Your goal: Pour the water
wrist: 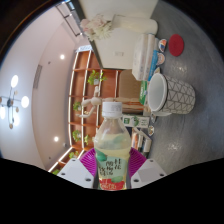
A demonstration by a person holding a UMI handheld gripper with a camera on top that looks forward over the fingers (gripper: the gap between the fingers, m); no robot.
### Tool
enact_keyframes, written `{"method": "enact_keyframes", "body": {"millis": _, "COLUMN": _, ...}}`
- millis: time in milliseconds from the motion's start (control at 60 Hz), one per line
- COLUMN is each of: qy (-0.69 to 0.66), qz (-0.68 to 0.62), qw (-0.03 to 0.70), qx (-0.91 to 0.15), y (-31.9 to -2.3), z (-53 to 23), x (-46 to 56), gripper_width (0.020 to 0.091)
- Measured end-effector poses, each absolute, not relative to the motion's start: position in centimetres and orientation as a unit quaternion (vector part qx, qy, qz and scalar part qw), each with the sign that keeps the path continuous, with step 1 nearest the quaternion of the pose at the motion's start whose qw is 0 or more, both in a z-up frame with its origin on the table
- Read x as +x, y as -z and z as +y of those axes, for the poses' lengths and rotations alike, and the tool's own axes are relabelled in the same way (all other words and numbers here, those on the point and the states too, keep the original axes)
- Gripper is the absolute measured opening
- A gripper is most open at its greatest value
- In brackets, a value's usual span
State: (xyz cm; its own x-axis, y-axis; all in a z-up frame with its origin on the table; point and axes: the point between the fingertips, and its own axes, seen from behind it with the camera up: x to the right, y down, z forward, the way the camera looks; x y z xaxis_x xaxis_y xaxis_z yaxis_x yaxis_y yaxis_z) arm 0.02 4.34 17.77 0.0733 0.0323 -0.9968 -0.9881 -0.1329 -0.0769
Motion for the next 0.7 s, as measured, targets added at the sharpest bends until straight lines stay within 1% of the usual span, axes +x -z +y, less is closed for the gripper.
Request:
{"method": "enact_keyframes", "body": {"millis": 83, "qy": -0.562, "qz": 0.477, "qw": 0.456, "qx": -0.498, "y": -18.6, "z": 4.5, "x": 1.3, "gripper_width": 0.0369}}
{"method": "enact_keyframes", "body": {"millis": 200, "qy": -0.613, "qz": 0.522, "qw": 0.408, "qx": -0.431, "y": -18.9, "z": 5.2, "x": 3.0, "gripper_width": 0.0369}}
{"method": "enact_keyframes", "body": {"millis": 367, "qy": -0.647, "qz": 0.565, "qw": 0.347, "qx": -0.376, "y": -17.7, "z": 6.4, "x": 4.2, "gripper_width": 0.0368}}
{"method": "enact_keyframes", "body": {"millis": 467, "qy": -0.648, "qz": 0.575, "qw": 0.33, "qx": -0.375, "y": -17.1, "z": 6.6, "x": 4.2, "gripper_width": 0.037}}
{"method": "enact_keyframes", "body": {"millis": 533, "qy": -0.648, "qz": 0.572, "qw": 0.329, "qx": -0.38, "y": -17.2, "z": 6.4, "x": 4.1, "gripper_width": 0.037}}
{"method": "enact_keyframes", "body": {"millis": 650, "qy": -0.638, "qz": 0.554, "qw": 0.345, "qx": -0.408, "y": -17.7, "z": 6.4, "x": 3.5, "gripper_width": 0.0368}}
{"method": "enact_keyframes", "body": {"millis": 667, "qy": -0.635, "qz": 0.549, "qw": 0.35, "qx": -0.415, "y": -17.8, "z": 6.4, "x": 3.4, "gripper_width": 0.0381}}
{"method": "enact_keyframes", "body": {"millis": 700, "qy": -0.624, "qz": 0.54, "qw": 0.361, "qx": -0.434, "y": -17.9, "z": 6.2, "x": 3.3, "gripper_width": 0.0383}}
